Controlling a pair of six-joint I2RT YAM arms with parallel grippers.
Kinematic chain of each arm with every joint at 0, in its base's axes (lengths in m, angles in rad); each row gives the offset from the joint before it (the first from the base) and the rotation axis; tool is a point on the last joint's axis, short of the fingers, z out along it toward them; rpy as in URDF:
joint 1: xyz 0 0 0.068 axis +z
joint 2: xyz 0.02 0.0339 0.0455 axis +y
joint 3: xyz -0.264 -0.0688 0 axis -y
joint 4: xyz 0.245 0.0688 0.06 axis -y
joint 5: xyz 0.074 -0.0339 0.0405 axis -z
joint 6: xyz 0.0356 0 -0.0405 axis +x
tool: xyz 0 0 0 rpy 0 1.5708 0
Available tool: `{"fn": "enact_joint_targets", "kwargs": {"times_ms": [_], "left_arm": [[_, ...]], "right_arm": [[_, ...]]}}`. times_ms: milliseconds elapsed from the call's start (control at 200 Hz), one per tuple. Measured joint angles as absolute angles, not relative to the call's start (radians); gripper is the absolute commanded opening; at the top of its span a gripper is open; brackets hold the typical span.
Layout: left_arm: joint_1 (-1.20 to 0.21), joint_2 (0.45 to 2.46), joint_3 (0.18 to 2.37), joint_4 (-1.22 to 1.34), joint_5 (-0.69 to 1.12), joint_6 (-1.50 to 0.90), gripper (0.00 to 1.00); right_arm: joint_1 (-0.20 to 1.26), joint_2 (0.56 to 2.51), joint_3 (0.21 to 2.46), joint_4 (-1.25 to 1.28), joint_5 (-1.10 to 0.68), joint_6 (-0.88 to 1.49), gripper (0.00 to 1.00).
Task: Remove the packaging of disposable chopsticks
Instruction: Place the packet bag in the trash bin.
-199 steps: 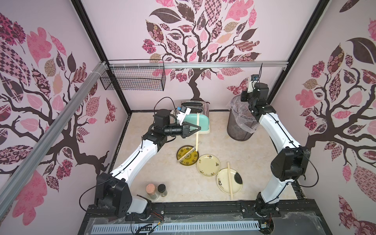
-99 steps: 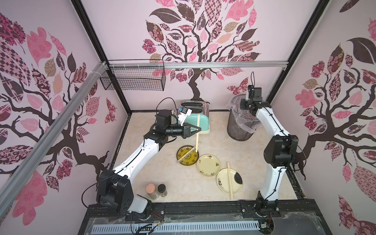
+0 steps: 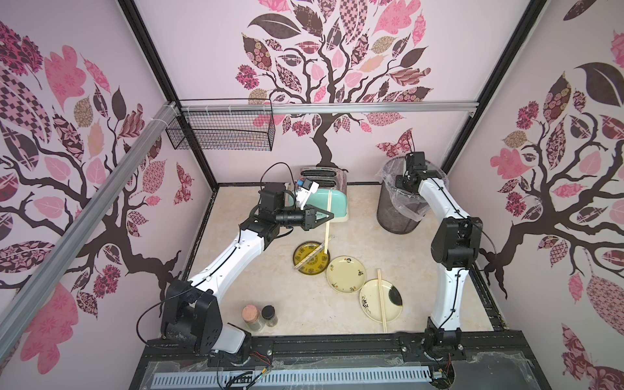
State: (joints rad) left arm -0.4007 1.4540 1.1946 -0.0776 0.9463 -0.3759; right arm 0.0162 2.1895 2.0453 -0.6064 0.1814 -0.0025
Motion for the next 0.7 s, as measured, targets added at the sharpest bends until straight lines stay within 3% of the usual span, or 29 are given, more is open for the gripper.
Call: {"fn": "enact_joint_targets", "kwargs": {"times_ms": [275,430,700], "left_arm": [[-0.401,1.454,1.195,-0.083,0.946,-0.371,0.0],[-0.401,1.454,1.195,-0.084,0.946,-0.369,0.0],[-0.401,1.454,1.195,-0.084,0.946,-0.368,0.0]], "right_arm": [[0.013,2.208,2.038,-0.598,0.172,0.001,0.0],[0.008,2.208,2.034,-0.592,0.164,0.014,0.42],[0.006,2.192,2.049,-0.589,0.16,0.015,0.58]]}}
